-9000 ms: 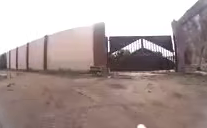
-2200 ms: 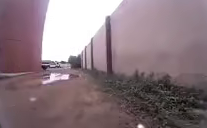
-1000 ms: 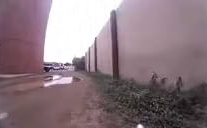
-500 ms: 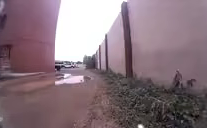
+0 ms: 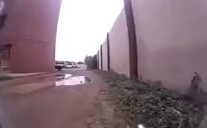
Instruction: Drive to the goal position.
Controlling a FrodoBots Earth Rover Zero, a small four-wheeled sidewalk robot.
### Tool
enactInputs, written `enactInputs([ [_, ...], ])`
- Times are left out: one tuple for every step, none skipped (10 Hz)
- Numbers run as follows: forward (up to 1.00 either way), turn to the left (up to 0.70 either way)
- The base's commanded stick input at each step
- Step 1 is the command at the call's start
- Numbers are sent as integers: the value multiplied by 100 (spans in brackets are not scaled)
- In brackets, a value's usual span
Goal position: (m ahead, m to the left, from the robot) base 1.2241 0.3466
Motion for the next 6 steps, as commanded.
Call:
enactInputs([
  [70, 0],
  [70, 0],
  [70, 0],
  [70, 0],
  [70, 0],
  [70, 0],
])
